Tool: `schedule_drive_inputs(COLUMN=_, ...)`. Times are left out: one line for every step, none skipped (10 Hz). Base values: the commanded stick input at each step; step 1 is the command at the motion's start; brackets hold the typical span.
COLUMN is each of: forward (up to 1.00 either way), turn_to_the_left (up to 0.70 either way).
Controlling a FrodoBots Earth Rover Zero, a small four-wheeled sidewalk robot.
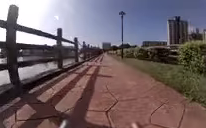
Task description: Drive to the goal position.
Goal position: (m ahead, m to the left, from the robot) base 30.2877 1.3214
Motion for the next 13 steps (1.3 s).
schedule_drive_inputs(forward=0.5, turn_to_the_left=0.0)
schedule_drive_inputs(forward=0.5, turn_to_the_left=0.0)
schedule_drive_inputs(forward=0.5, turn_to_the_left=0.0)
schedule_drive_inputs(forward=0.5, turn_to_the_left=0.0)
schedule_drive_inputs(forward=0.5, turn_to_the_left=0.0)
schedule_drive_inputs(forward=0.5, turn_to_the_left=0.0)
schedule_drive_inputs(forward=0.5, turn_to_the_left=0.0)
schedule_drive_inputs(forward=0.5, turn_to_the_left=0.0)
schedule_drive_inputs(forward=0.5, turn_to_the_left=0.0)
schedule_drive_inputs(forward=0.5, turn_to_the_left=0.0)
schedule_drive_inputs(forward=0.5, turn_to_the_left=0.0)
schedule_drive_inputs(forward=0.5, turn_to_the_left=0.0)
schedule_drive_inputs(forward=0.5, turn_to_the_left=0.0)
